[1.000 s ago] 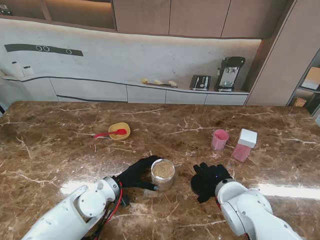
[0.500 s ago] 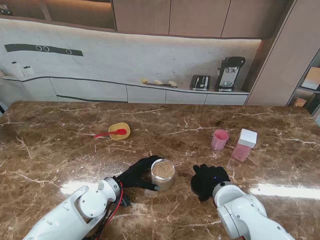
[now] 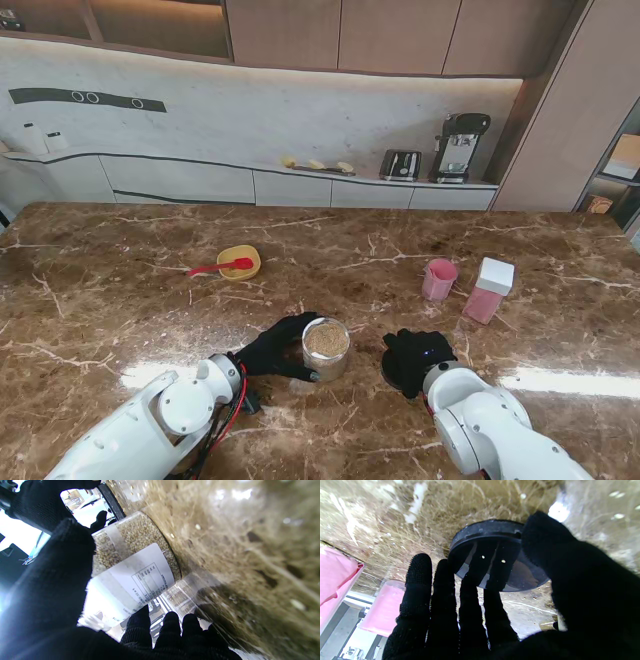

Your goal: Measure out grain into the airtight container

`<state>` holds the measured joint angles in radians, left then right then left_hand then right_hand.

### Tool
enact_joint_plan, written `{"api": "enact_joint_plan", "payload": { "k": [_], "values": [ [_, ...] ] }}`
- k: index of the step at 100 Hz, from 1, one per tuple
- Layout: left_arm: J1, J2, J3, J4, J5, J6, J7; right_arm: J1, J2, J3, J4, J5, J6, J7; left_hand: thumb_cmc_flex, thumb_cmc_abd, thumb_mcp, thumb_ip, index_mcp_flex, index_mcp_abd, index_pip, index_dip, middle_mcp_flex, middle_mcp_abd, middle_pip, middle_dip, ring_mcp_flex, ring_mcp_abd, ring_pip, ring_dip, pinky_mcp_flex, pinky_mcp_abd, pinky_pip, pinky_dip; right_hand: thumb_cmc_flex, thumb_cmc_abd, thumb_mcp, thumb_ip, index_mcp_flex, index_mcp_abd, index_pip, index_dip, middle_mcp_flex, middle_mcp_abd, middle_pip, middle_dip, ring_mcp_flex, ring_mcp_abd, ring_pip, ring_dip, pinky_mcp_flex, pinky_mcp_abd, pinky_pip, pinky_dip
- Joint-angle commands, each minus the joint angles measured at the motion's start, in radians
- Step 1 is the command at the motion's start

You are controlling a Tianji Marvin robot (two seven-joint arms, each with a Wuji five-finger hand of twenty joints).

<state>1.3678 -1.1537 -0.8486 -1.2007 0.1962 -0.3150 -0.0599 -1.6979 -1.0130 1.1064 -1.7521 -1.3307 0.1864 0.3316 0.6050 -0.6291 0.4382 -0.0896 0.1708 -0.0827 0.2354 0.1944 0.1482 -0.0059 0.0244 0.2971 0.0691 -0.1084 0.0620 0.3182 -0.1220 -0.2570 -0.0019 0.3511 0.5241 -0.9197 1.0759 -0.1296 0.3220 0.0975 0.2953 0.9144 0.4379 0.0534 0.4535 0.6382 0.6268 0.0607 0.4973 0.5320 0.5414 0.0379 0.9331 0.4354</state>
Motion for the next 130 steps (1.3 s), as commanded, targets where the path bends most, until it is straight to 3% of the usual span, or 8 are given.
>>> {"api": "enact_joint_plan", "payload": {
  "k": [1, 24, 45, 60, 75, 92, 114, 130],
  "values": [
    [0.014, 0.0, 0.012, 0.016, 0.003, 0.014, -0.014, -0.012, -0.001, -0.009, 0.032, 0.009, 0.005, 0.01, -0.018, 0.018, -0.036, -0.003, -0.033, -0.039, -0.242, 0.014, -0.03, -0.012, -0.003, 0.009, -0.016, 0.109, -0.005, 0.007, 0.082, 0.209, 0.141, 0.096, 0.019, 0.005, 0.094, -0.008, 0.048, -0.042, 0.026, -0.023, 0.069, -0.049, 0.033, -0.001, 0.039, -0.044, 0.023, 0.01, 0.015, -0.005, 0.034, -0.019],
    [0.017, 0.002, 0.012, 0.01, 0.005, 0.021, -0.019, -0.003, -0.001, -0.024, 0.056, 0.028, 0.011, -0.025, -0.01, 0.025, -0.047, 0.001, -0.031, -0.053, -0.23, 0.051, -0.03, -0.014, -0.001, 0.015, -0.014, 0.11, -0.005, 0.007, 0.079, 0.217, 0.141, 0.098, -0.012, -0.042, 0.097, -0.031, 0.132, -0.088, 0.07, -0.047, 0.153, -0.065, 0.026, -0.011, 0.069, -0.053, 0.031, 0.015, 0.025, -0.007, 0.064, -0.019],
    [0.015, 0.002, 0.016, 0.009, 0.004, 0.029, -0.021, 0.002, 0.001, -0.03, 0.068, 0.03, 0.004, -0.03, 0.011, 0.036, -0.048, 0.009, -0.041, -0.103, -0.188, 0.211, -0.03, -0.015, 0.0, 0.024, -0.018, 0.118, -0.004, 0.011, 0.075, 0.229, 0.142, 0.111, -0.005, -0.052, 0.109, -0.03, 0.187, -0.105, 0.084, -0.071, 0.212, -0.073, 0.007, -0.027, 0.106, -0.059, 0.029, 0.013, 0.045, -0.006, 0.083, -0.017],
    [0.015, -0.001, 0.018, 0.01, -0.003, 0.032, -0.019, 0.004, -0.001, -0.035, 0.082, 0.034, 0.003, -0.071, 0.017, 0.038, -0.019, 0.01, -0.037, -0.152, -0.107, 0.306, -0.029, -0.016, 0.003, 0.031, -0.02, 0.126, -0.002, 0.015, 0.07, 0.248, 0.145, 0.131, 0.016, -0.05, 0.125, -0.025, 0.223, -0.136, 0.17, -0.047, 0.284, -0.101, 0.089, 0.05, 0.164, -0.074, 0.095, 0.057, 0.088, -0.008, 0.13, -0.02],
    [0.018, -0.003, 0.017, 0.008, -0.01, 0.04, -0.018, 0.01, 0.0, -0.041, 0.09, 0.042, -0.003, -0.072, 0.02, 0.053, -0.008, 0.011, -0.036, -0.158, -0.065, 0.337, -0.029, -0.017, 0.005, 0.035, -0.02, 0.13, 0.0, 0.019, 0.067, 0.253, 0.146, 0.141, 0.009, -0.055, 0.12, -0.028, 0.24, -0.151, 0.191, -0.039, 0.302, -0.108, 0.1, 0.072, 0.173, -0.077, 0.117, 0.074, 0.095, -0.007, 0.144, -0.021],
    [0.024, -0.002, 0.012, 0.002, -0.014, 0.048, -0.019, 0.019, 0.002, -0.054, 0.101, 0.05, -0.006, -0.067, 0.015, 0.056, -0.008, 0.01, -0.042, -0.147, -0.063, 0.341, -0.03, -0.016, 0.004, 0.035, -0.021, 0.127, -0.002, 0.019, 0.067, 0.256, 0.143, 0.144, -0.016, -0.08, 0.119, -0.038, 0.257, -0.158, 0.161, -0.073, 0.311, -0.1, 0.024, 0.031, 0.176, -0.071, 0.079, 0.058, 0.093, -0.005, 0.145, -0.027],
    [0.024, -0.001, 0.008, -0.002, -0.01, 0.046, -0.02, 0.021, 0.003, -0.051, 0.106, 0.055, -0.02, -0.072, 0.008, 0.068, -0.019, 0.01, -0.043, -0.137, -0.08, 0.33, -0.029, -0.019, 0.003, 0.036, -0.019, 0.123, -0.003, 0.019, 0.07, 0.263, 0.151, 0.153, -0.005, -0.024, 0.144, 0.001, 0.296, -0.163, 0.151, -0.118, 0.364, -0.104, -0.041, -0.041, 0.203, -0.065, -0.001, 0.009, 0.103, -0.003, 0.136, -0.045],
    [0.022, -0.002, 0.007, 0.001, -0.01, 0.043, -0.016, 0.021, 0.005, -0.055, 0.119, 0.044, -0.034, -0.088, 0.006, 0.073, -0.032, 0.012, -0.044, -0.127, -0.093, 0.322, -0.029, -0.02, 0.002, 0.036, -0.019, 0.121, -0.003, 0.019, 0.068, 0.264, 0.156, 0.159, -0.069, -0.078, 0.149, -0.008, 0.273, -0.146, 0.137, -0.137, 0.336, -0.095, -0.067, -0.068, 0.185, -0.054, -0.037, -0.01, 0.083, 0.009, 0.122, -0.05]
  ]
}}
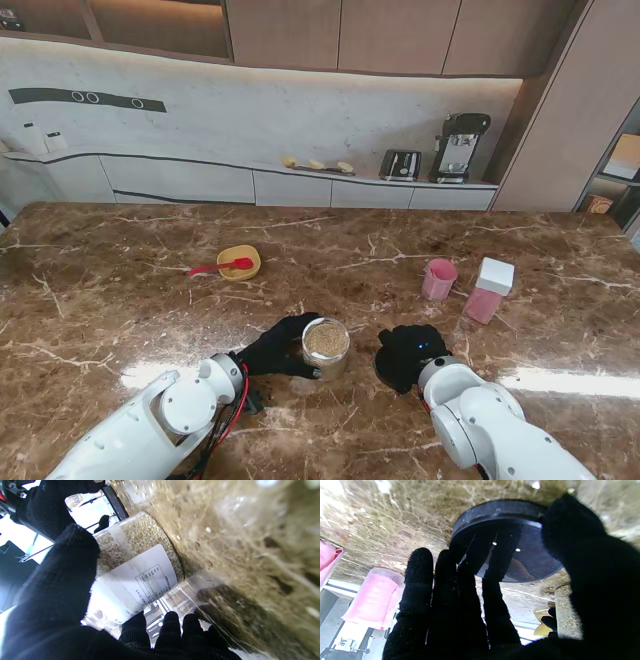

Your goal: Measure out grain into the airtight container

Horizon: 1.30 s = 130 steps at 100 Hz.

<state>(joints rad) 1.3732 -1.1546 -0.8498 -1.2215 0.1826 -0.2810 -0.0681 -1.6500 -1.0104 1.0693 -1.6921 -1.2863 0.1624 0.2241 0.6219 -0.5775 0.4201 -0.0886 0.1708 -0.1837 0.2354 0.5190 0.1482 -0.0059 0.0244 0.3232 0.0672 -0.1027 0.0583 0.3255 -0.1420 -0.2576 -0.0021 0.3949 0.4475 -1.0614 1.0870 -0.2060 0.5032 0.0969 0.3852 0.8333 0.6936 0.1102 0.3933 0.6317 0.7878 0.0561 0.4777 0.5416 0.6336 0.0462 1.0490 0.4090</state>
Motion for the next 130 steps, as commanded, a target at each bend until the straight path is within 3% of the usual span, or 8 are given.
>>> {"api": "enact_joint_plan", "payload": {
  "k": [1, 12, 25, 42, 57, 82, 130],
  "values": [
    [0.016, -0.001, 0.008, 0.022, 0.004, 0.009, -0.008, -0.026, 0.002, -0.018, 0.06, -0.001, -0.01, 0.018, -0.011, 0.022, -0.014, 0.012, -0.044, -0.026, -0.094, -0.003, -0.029, -0.021, 0.002, 0.009, -0.016, 0.116, 0.001, 0.011, 0.088, 0.264, 0.156, 0.115, 0.0, 0.055, 0.136, 0.065, 0.089, -0.145, 0.048, -0.055, 0.076, -0.151, -0.006, -0.061, 0.021, -0.048, -0.018, -0.019, -0.012, 0.002, 0.005, -0.024],
    [0.016, -0.001, 0.007, 0.023, 0.005, 0.009, -0.008, -0.023, 0.003, -0.028, 0.073, 0.005, -0.009, 0.008, -0.011, 0.027, -0.022, 0.014, -0.043, -0.024, -0.101, -0.007, -0.028, -0.019, 0.003, 0.01, -0.017, 0.117, 0.001, 0.011, 0.087, 0.266, 0.158, 0.118, -0.042, 0.002, 0.14, 0.042, 0.076, -0.14, 0.05, -0.052, 0.06, -0.149, 0.007, -0.053, 0.011, -0.046, -0.011, -0.011, -0.018, 0.005, 0.002, -0.021],
    [0.017, 0.0, 0.005, 0.022, 0.006, 0.011, -0.01, -0.014, 0.003, -0.041, 0.093, 0.02, -0.008, -0.012, -0.008, 0.034, -0.03, 0.016, -0.043, -0.022, -0.106, -0.008, -0.029, -0.02, 0.003, 0.01, -0.016, 0.116, 0.001, 0.011, 0.088, 0.267, 0.161, 0.12, -0.024, -0.006, 0.152, 0.039, 0.109, -0.153, 0.078, -0.037, 0.092, -0.156, 0.041, -0.031, 0.034, -0.049, 0.011, 0.001, -0.003, 0.006, 0.015, -0.014],
    [0.017, 0.0, 0.003, 0.021, 0.007, 0.012, -0.01, -0.004, 0.001, -0.049, 0.108, 0.039, -0.007, -0.032, -0.008, 0.04, -0.042, 0.019, -0.043, -0.019, -0.113, -0.01, -0.029, -0.021, 0.003, 0.01, -0.016, 0.116, 0.001, 0.011, 0.087, 0.271, 0.165, 0.123, 0.097, 0.042, 0.185, 0.073, 0.162, -0.166, 0.117, -0.021, 0.159, -0.169, 0.092, 0.012, 0.098, -0.063, 0.069, 0.032, 0.056, -0.005, 0.054, -0.011],
    [0.018, 0.0, 0.001, 0.022, 0.009, 0.012, -0.007, -0.002, -0.001, -0.048, 0.111, 0.064, -0.012, -0.043, -0.005, 0.043, -0.049, 0.021, -0.041, -0.016, -0.113, -0.009, -0.028, -0.02, 0.004, 0.01, -0.015, 0.114, 0.002, 0.011, 0.087, 0.273, 0.167, 0.124, 0.154, 0.097, 0.203, 0.091, 0.18, -0.173, 0.124, -0.025, 0.184, -0.176, 0.098, 0.023, 0.122, -0.066, 0.08, 0.04, 0.083, 0.0, 0.063, -0.021],
    [0.018, 0.0, 0.002, 0.022, 0.01, 0.013, -0.008, -0.009, -0.01, -0.017, 0.101, 0.097, -0.048, -0.109, -0.002, 0.043, -0.059, 0.022, -0.041, -0.013, -0.116, -0.009, -0.026, -0.02, 0.006, 0.01, -0.015, 0.116, 0.001, 0.011, 0.086, 0.279, 0.17, 0.126, 0.156, 0.143, 0.221, 0.106, 0.185, -0.172, 0.126, -0.037, 0.197, -0.174, 0.086, 0.02, 0.139, -0.06, 0.073, 0.038, 0.099, 0.008, 0.065, -0.038],
    [0.019, 0.0, 0.002, 0.022, 0.007, 0.013, -0.009, -0.024, -0.023, 0.045, 0.041, 0.137, -0.08, -0.14, 0.001, 0.048, -0.072, 0.025, -0.039, -0.007, -0.113, -0.01, -0.025, -0.019, 0.01, 0.009, -0.013, 0.12, 0.002, 0.011, 0.085, 0.286, 0.179, 0.132, 0.139, 0.19, 0.22, 0.117, 0.182, -0.156, 0.131, -0.051, 0.198, -0.162, 0.077, 0.009, 0.149, -0.051, 0.068, 0.039, 0.102, 0.024, 0.077, -0.052]
  ]
}}
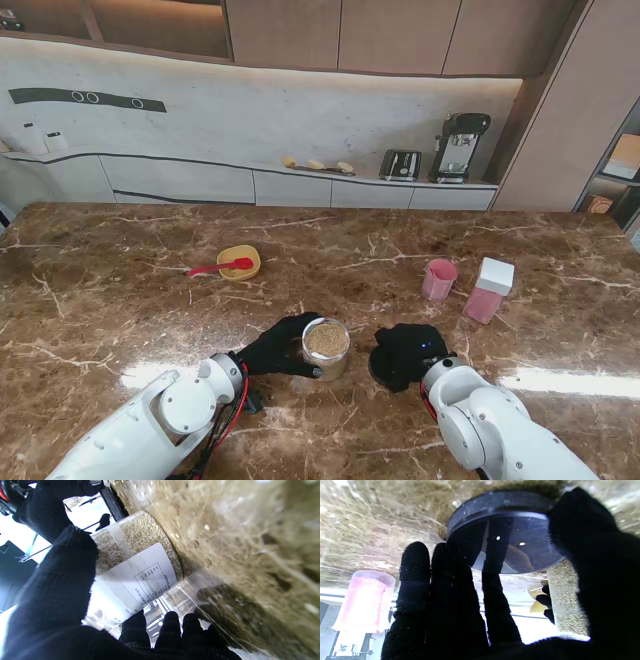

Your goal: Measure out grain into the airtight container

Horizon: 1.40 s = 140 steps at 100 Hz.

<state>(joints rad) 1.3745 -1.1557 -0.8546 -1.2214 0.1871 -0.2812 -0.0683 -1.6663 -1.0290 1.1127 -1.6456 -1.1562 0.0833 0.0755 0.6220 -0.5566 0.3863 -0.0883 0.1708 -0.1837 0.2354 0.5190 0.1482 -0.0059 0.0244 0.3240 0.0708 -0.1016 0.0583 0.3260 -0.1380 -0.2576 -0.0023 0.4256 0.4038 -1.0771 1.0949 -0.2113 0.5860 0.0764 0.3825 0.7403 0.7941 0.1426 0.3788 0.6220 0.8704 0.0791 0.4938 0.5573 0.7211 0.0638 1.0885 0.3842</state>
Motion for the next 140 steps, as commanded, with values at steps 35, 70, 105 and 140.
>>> {"api": "enact_joint_plan", "payload": {
  "k": [35, 70, 105, 140],
  "values": [
    [0.019, 0.002, 0.003, 0.02, 0.005, 0.015, -0.01, -0.03, -0.014, 0.069, -0.095, 0.049, -0.022, 0.018, 0.002, 0.032, -0.051, 0.026, -0.038, -0.007, -0.112, -0.014, -0.023, -0.02, 0.013, 0.008, -0.014, 0.118, 0.003, 0.011, 0.081, 0.292, 0.186, 0.104, 0.178, 0.217, 0.208, 0.122, 0.094, -0.128, 0.132, 0.034, 0.091, -0.19, 0.087, 0.019, 0.062, -0.068, 0.049, 0.025, 0.011, 0.008, 0.04, -0.033],
    [0.016, 0.002, 0.008, 0.023, 0.004, 0.012, -0.011, -0.021, -0.02, 0.122, -0.252, 0.11, -0.07, 0.091, 0.006, 0.033, -0.057, 0.028, -0.039, -0.005, -0.11, -0.018, -0.023, -0.02, 0.014, 0.006, -0.013, 0.118, 0.002, 0.011, 0.08, 0.295, 0.191, 0.106, 0.176, 0.233, 0.196, 0.126, 0.087, -0.118, 0.12, 0.027, 0.081, -0.182, 0.076, 0.014, 0.046, -0.062, 0.04, 0.025, -0.004, 0.012, 0.034, -0.034],
    [0.017, 0.003, 0.008, 0.023, 0.006, 0.012, -0.012, 0.142, -0.006, -0.029, -0.21, 0.143, -0.082, 0.208, 0.008, 0.035, -0.06, 0.029, -0.038, -0.004, -0.108, -0.02, -0.023, -0.021, 0.014, 0.006, -0.014, 0.119, 0.002, 0.011, 0.079, 0.297, 0.195, 0.106, 0.169, 0.257, 0.186, 0.132, 0.082, -0.113, 0.108, 0.024, 0.071, -0.178, 0.066, 0.012, 0.037, -0.058, 0.036, 0.026, -0.012, 0.011, 0.028, -0.033],
    [0.016, 0.001, 0.007, 0.029, 0.003, 0.006, -0.008, 0.249, 0.005, -0.146, -0.138, 0.124, -0.081, 0.273, 0.008, 0.036, -0.063, 0.029, -0.035, 0.0, -0.094, -0.016, -0.022, -0.019, 0.016, 0.006, -0.014, 0.119, 0.002, 0.01, 0.078, 0.299, 0.197, 0.107, 0.161, 0.266, 0.177, 0.135, 0.075, -0.11, 0.098, 0.024, 0.062, -0.179, 0.062, 0.013, 0.031, -0.059, 0.035, 0.028, -0.018, 0.008, 0.023, -0.03]
  ]
}}
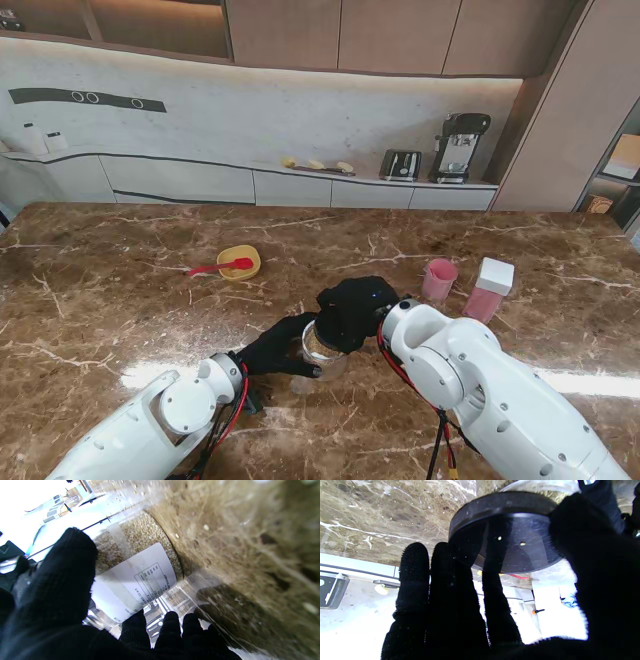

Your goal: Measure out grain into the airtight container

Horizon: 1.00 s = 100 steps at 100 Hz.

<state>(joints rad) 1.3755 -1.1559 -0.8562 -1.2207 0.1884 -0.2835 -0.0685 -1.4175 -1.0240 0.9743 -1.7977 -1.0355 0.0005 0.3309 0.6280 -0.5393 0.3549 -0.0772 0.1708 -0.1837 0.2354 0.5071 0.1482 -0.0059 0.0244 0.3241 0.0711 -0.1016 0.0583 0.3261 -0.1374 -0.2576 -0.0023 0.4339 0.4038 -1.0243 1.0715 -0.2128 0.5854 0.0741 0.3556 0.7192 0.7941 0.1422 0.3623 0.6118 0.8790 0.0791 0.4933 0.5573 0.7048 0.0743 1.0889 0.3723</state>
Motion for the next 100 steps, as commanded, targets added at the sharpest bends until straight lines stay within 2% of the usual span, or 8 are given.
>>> {"api": "enact_joint_plan", "payload": {
  "k": [1, 47, 100],
  "values": [
    [0.015, 0.001, 0.009, 0.029, 0.001, 0.009, -0.008, 0.002, 0.0, -0.01, 0.015, 0.003, 0.002, 0.017, 0.002, 0.02, -0.031, 0.018, -0.035, 0.0, -0.093, -0.004, -0.022, -0.019, 0.016, 0.006, -0.014, 0.119, 0.002, 0.01, 0.077, 0.299, 0.197, 0.098, 0.16, 0.213, 0.2, 0.137, 0.075, -0.108, 0.124, 0.045, 0.062, -0.179, 0.078, 0.023, 0.022, -0.06, 0.035, 0.028, -0.002, -0.003, 0.023, -0.018],
    [0.015, 0.001, 0.008, 0.032, -0.003, 0.006, -0.009, 0.058, 0.001, -0.086, 0.056, 0.0, -0.014, 0.009, 0.003, 0.024, -0.04, 0.02, -0.03, 0.01, -0.043, 0.005, -0.017, -0.019, 0.025, 0.006, -0.012, 0.123, 0.003, 0.01, 0.077, 0.304, 0.201, 0.101, 0.152, 0.22, 0.199, 0.139, 0.069, -0.108, 0.118, 0.047, 0.055, -0.18, 0.077, 0.024, 0.017, -0.062, 0.034, 0.027, -0.006, -0.008, 0.018, -0.015],
    [0.015, 0.0, 0.009, 0.035, -0.006, 0.006, -0.009, 0.057, 0.002, -0.108, 0.061, 0.005, -0.025, 0.0, 0.005, 0.026, -0.039, 0.021, -0.031, 0.014, -0.016, -0.004, -0.015, -0.016, 0.032, 0.005, -0.007, 0.124, 0.005, 0.013, 0.077, 0.308, 0.211, 0.107, 0.149, 0.219, 0.197, 0.138, 0.066, -0.106, 0.114, 0.048, 0.05, -0.179, 0.079, 0.023, 0.014, -0.063, 0.035, 0.027, -0.01, -0.012, 0.014, -0.011]
  ]
}}
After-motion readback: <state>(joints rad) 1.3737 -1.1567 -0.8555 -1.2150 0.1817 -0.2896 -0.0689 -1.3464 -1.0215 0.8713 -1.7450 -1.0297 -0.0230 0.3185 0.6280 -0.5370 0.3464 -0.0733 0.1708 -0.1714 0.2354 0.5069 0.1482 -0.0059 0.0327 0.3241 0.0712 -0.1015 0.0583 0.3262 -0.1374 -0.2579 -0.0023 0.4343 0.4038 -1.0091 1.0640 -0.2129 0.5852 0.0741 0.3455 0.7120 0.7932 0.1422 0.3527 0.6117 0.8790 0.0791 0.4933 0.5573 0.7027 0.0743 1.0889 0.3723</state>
